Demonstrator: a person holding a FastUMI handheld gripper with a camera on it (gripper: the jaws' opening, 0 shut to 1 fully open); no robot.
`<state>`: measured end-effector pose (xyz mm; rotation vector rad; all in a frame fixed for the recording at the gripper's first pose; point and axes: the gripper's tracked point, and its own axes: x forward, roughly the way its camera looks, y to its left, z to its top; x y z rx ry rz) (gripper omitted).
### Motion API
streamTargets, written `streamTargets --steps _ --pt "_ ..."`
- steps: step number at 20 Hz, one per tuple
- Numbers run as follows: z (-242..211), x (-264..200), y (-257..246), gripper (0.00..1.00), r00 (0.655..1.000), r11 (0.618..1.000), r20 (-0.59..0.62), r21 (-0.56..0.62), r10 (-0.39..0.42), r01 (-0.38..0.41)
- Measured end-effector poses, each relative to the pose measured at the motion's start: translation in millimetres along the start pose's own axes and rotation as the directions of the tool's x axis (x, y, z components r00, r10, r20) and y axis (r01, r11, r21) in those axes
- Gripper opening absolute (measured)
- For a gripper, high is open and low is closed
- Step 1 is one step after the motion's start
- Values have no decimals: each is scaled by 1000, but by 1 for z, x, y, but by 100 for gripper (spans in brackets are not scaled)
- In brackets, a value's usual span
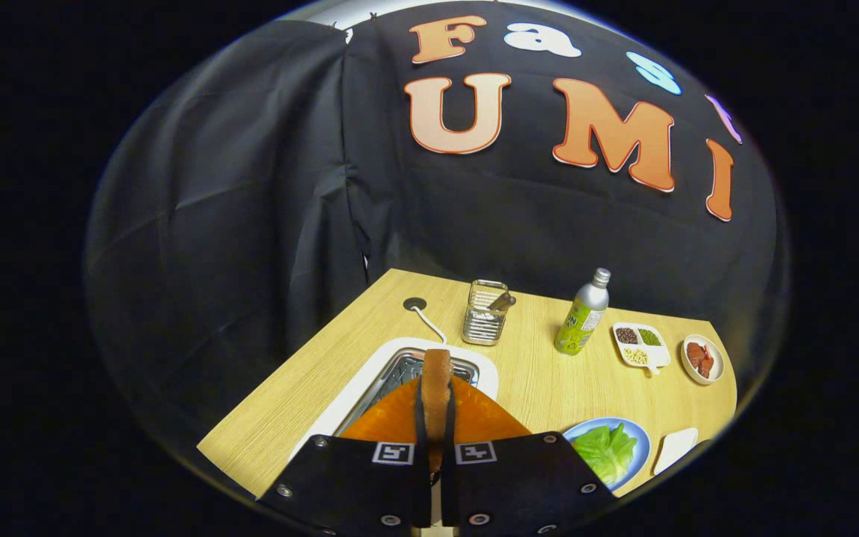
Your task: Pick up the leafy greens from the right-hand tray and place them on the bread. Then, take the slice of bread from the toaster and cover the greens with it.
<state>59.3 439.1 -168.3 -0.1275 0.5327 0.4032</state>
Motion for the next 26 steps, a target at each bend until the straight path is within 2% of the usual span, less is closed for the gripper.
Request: streamTargets --steps 12,15,26 --pt "40 -35 -19 6 996 998 88 60 21 -26" --pt "48 -45 -29 6 993 999 122 50 5 -11" --pt "16 -57 -86 6 994 996 91 71 -64 58"
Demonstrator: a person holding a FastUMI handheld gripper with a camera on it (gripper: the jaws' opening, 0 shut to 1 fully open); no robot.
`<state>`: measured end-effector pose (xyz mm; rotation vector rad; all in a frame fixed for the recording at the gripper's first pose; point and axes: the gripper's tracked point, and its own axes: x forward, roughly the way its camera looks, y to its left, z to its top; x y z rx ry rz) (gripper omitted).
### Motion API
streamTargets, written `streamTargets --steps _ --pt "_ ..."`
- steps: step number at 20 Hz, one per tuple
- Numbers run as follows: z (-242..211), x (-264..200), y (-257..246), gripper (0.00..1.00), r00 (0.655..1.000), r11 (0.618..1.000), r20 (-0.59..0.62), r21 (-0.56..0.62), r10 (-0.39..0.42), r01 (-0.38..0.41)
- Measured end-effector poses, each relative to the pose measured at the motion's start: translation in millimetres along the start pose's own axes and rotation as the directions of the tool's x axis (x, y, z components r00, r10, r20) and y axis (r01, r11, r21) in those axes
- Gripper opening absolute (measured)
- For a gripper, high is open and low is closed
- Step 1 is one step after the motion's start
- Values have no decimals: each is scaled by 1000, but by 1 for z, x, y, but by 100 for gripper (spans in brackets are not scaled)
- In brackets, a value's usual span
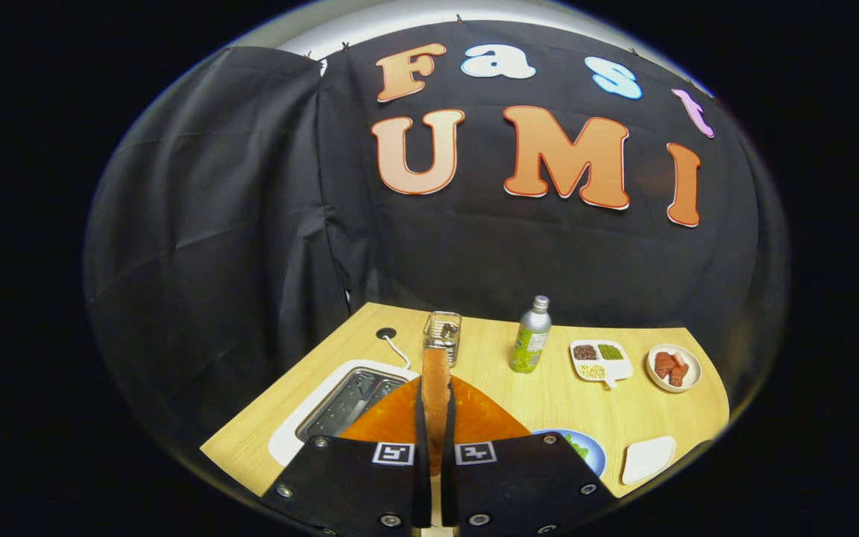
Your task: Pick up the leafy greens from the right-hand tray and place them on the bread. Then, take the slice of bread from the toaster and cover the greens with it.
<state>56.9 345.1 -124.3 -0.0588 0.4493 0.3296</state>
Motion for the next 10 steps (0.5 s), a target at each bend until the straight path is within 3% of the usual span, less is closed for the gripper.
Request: streamTargets --steps 10 --pt "-52 6 -51 6 996 1000 -87 15 -21 23"
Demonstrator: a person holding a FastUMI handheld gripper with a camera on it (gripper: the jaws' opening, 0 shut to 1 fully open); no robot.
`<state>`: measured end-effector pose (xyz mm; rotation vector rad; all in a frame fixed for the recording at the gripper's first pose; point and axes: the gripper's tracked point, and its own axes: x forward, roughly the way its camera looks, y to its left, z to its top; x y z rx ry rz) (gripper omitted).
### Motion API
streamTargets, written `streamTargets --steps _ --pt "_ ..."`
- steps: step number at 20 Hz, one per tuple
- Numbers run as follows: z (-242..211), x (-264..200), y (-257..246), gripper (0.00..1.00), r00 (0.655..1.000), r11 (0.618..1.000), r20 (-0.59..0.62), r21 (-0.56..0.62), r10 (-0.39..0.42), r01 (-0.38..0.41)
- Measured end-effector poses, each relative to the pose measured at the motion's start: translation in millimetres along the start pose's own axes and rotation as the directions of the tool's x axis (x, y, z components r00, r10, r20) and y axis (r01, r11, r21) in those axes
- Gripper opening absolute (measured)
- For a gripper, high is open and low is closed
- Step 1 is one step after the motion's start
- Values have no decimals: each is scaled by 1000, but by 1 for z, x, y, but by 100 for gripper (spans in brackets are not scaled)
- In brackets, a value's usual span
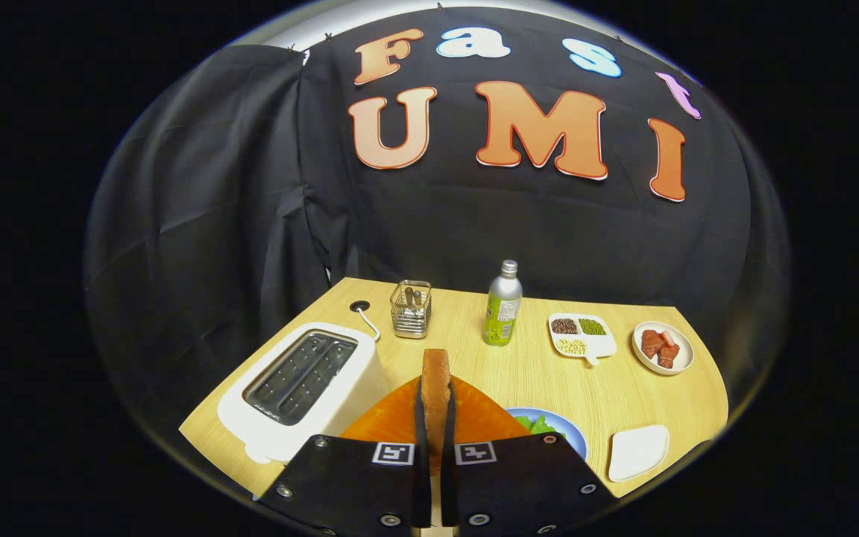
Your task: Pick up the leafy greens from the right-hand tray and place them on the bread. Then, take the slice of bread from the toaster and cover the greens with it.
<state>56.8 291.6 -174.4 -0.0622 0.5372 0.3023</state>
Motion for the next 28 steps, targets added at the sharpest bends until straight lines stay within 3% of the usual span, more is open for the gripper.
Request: streamTargets --steps 20,28 --pt "-84 40 -69 6 992 998 -120 55 30 -24" --pt "-98 40 -99 16 987 998 -157 61 22 -13"
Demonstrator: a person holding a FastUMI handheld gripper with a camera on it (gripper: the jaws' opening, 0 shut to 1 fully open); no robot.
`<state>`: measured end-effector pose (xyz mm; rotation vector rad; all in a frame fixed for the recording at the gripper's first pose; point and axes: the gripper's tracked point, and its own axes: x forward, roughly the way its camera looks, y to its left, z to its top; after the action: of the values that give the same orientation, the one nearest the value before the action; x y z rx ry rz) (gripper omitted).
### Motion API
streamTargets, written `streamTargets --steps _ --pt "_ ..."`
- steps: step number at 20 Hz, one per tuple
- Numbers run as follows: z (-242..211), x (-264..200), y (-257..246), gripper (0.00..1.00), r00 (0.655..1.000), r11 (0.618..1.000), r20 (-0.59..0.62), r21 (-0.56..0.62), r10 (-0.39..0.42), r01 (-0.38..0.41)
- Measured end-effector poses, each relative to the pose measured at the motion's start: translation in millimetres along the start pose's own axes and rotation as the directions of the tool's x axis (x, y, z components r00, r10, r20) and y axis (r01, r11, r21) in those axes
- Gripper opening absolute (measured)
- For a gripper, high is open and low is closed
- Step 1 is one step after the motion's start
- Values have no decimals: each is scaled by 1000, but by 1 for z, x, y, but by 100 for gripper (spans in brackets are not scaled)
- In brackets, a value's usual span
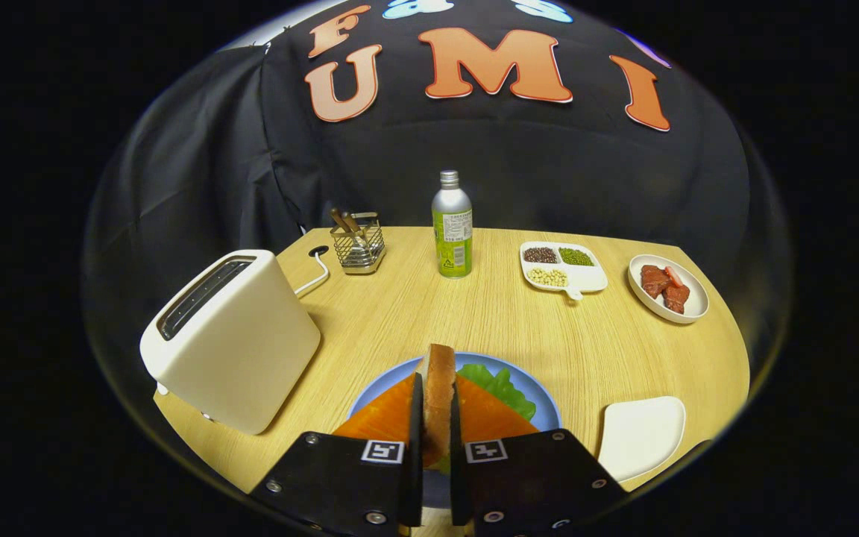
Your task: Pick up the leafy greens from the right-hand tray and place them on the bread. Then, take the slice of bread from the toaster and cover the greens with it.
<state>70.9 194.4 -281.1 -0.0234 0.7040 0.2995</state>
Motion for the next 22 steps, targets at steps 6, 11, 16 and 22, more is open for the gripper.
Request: streamTargets --steps 6,11,16,22 --pt "-9 7 -27 32 999 999 -42 20 -30 30" --pt "-13 7 -51 41 996 997 -46 -9 -80 80" --pt "-4 -7 -78 49 994 994 -35 -11 -105 105" --pt "18 -51 -127 81 985 985 3 -19 -173 173"
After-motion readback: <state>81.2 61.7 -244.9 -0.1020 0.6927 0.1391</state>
